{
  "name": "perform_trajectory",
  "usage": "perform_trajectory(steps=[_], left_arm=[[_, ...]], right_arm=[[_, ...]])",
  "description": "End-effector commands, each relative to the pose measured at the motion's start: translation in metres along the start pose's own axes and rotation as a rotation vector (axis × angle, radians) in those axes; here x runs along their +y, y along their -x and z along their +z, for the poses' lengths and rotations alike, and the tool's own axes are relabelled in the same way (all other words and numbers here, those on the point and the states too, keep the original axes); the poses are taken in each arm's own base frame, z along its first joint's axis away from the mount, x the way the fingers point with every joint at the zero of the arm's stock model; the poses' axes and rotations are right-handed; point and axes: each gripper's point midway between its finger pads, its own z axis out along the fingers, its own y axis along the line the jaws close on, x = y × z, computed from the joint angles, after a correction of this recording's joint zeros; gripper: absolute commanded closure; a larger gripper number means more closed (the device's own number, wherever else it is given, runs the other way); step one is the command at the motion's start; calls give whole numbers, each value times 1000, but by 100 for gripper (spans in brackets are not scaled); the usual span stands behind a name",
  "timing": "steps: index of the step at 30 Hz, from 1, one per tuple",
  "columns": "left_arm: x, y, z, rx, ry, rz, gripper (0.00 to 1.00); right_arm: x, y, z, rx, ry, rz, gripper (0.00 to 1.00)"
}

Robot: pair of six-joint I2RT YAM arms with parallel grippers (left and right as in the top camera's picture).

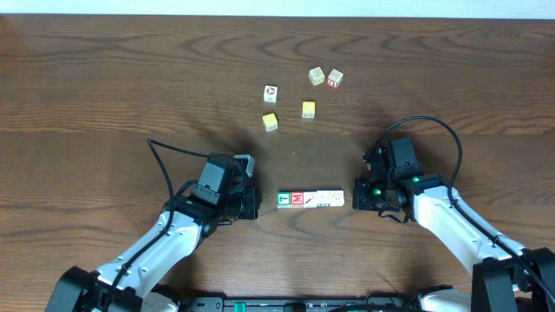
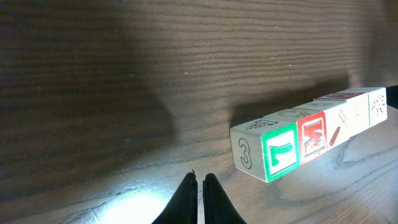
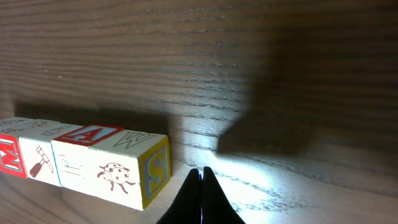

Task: Lift 5 blocks

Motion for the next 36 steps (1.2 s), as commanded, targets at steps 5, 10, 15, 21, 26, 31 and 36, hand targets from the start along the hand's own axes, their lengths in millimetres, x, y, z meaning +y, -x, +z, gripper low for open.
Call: perform_trajectory(steps=[5, 10, 15, 21, 26, 31, 36], left_arm=[[2, -3, 5, 20, 6, -18, 93], [3, -4, 6, 26, 9, -20, 93], [2, -3, 7, 21, 7, -18, 93], [2, -3, 7, 21, 6, -18, 93], [2, -3, 7, 21, 6, -18, 93], [2, -3, 7, 21, 6, -18, 93], [2, -3, 7, 21, 6, -18, 93]], right_arm=[[9, 6, 0, -12, 45, -28, 99], [19, 6, 0, -12, 91, -43, 99], [26, 2, 2, 0, 96, -68, 99], [30, 0, 3, 3, 95, -87, 99], [30, 0, 3, 3, 91, -87, 99], [20, 1, 4, -5, 37, -75, 99], [18, -4, 6, 16, 30, -70, 99]])
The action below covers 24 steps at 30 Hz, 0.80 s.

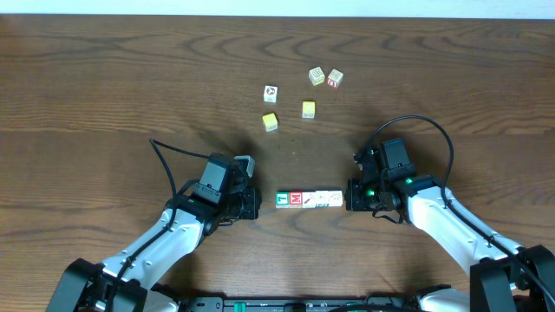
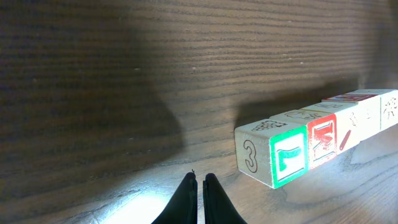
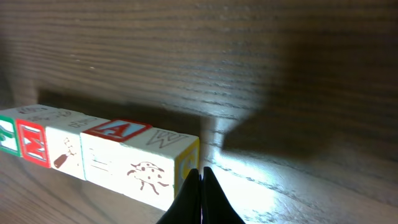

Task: Lift 5 blocks

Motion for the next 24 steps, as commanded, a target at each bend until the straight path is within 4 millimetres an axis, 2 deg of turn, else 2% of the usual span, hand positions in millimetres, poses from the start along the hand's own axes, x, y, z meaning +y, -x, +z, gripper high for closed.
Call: perform_trajectory(steps=[1, 8, 24], left_arm=[[-2, 1, 1, 2, -3, 2, 93], [-2, 1, 1, 2, -3, 2, 93], [-2, 1, 1, 2, -3, 2, 93]], right_arm=[[-1, -2, 3, 15, -17, -12, 99], [-3, -6, 16, 53, -6, -1, 99], [2, -1, 16, 33, 19, -9, 99]])
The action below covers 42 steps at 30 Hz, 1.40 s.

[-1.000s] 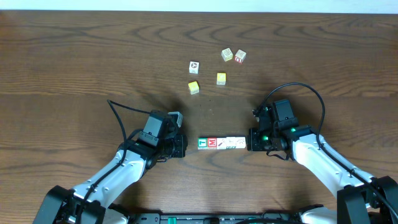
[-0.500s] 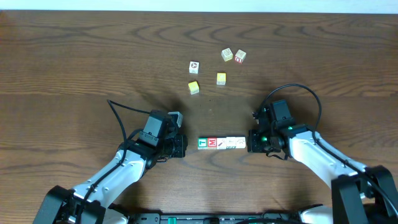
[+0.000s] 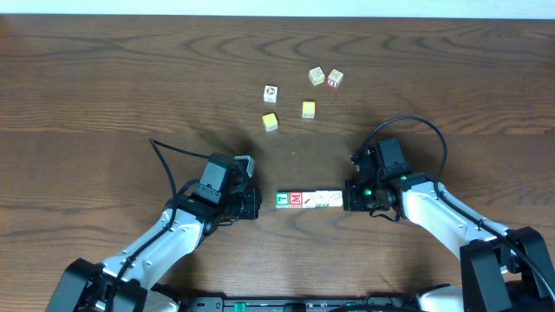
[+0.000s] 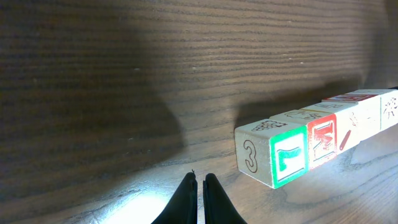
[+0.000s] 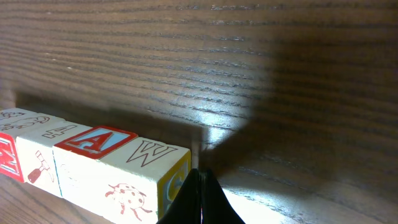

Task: Lift 5 blocks

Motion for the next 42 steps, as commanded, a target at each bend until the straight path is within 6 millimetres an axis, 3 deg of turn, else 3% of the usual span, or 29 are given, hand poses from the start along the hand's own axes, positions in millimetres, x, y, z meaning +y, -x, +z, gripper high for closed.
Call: perform_trajectory(steps=[1, 19, 25, 33, 42], left_arm=[[-2, 1, 1, 2, -3, 2, 93], [-2, 1, 1, 2, -3, 3, 93], [-2, 1, 1, 2, -4, 2, 93], [-11, -1, 1, 16, -55, 7, 93], [-2, 3, 1, -7, -4, -40, 93]], right_arm=[[6, 1, 0, 2, 16, -19, 99], [10, 0, 0, 8, 37, -21, 99], [19, 0, 0, 11, 92, -45, 99], [20, 1, -1, 10, 96, -46, 99], [22, 0, -1, 14, 110, -46, 99]])
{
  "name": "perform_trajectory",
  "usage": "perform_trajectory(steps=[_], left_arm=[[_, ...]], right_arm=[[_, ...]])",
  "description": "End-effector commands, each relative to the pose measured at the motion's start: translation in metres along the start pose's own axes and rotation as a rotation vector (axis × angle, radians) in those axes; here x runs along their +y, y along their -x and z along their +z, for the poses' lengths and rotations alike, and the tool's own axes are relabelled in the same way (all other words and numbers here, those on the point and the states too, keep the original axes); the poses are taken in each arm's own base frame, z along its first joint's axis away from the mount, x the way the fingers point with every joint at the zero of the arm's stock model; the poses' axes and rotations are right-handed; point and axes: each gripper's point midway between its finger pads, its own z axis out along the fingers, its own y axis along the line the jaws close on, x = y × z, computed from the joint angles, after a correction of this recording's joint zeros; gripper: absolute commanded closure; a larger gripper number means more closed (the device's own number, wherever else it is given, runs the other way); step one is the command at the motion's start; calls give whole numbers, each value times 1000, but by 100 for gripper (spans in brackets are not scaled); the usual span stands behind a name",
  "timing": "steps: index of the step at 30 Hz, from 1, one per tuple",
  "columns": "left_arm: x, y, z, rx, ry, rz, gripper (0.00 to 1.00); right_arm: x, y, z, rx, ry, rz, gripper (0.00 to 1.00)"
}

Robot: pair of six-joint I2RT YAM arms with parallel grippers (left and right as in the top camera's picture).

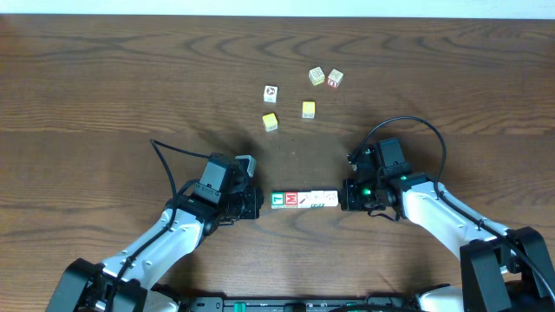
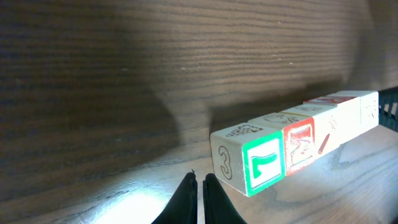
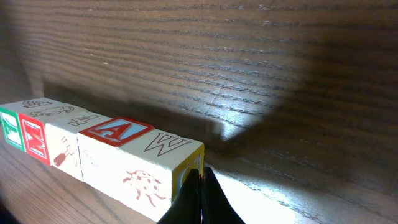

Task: Lift 5 blocks

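Observation:
A row of several wooden picture blocks [image 1: 303,199] lies end to end on the table [image 1: 104,78]. My right gripper [image 1: 344,198] is shut, with nothing between its fingers. In the right wrist view its tips [image 3: 201,174] rest against the yellow end face of the row [image 3: 112,155], by the ladybird block. My left gripper [image 1: 254,204] is shut too and holds nothing. In the left wrist view it [image 2: 199,177] stands a short gap from the row's other end [image 2: 249,165], which shows a "3" and a green-framed face.
Several loose small blocks lie at the back of the table: a white one [image 1: 270,91], two yellow ones [image 1: 270,121] [image 1: 308,109], and a pair [image 1: 325,78] further back. Both arms' cables trail over the wood.
The row of blocks has shifted a little to the left, with my right gripper still against its right end. Its left end now lies closer to my left gripper, which has not moved.
At first both shut grippers stood apart from the two ends of the row. My right gripper was then nearer the right end, then touching it. By now the whole row has slid left towards my still left gripper.

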Motion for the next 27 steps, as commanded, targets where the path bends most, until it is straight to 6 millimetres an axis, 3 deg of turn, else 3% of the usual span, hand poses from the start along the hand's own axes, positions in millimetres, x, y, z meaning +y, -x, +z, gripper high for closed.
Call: perform_trajectory(steps=[1, 9, 27], left_arm=[[5, 2, 2, -9, 30, -42, 93], [13, -9, 15, 47, 45, -81, 93], [-15, -7, 23, 46, -68, -16, 93]], right_arm=[[8, 1, 0, 5, 26, -32, 99], [8, 1, 0, 5, 27, -32, 99], [10, 0, 0, 10, 42, -52, 99]])
